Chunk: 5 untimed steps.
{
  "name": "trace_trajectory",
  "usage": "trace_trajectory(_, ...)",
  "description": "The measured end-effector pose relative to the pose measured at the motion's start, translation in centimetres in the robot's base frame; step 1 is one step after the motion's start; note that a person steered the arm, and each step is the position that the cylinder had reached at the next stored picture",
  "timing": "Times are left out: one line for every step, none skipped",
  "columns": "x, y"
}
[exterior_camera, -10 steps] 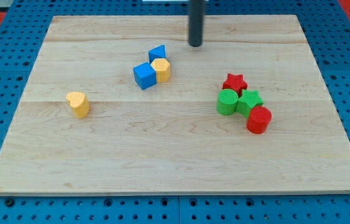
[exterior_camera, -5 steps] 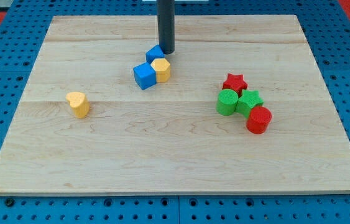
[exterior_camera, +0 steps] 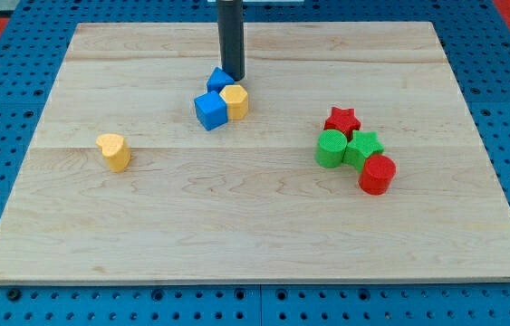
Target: Push the blue triangle left and down
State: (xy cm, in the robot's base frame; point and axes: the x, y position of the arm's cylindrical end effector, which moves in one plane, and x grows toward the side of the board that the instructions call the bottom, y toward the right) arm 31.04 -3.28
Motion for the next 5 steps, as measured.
trace_trajectory(0.2,0.0)
trace_trajectory(0.3,-1.2)
trace_trajectory(0.3,-1.2)
trace_trajectory(-2.0,-3.1)
trace_trajectory(-3.8,-11.6)
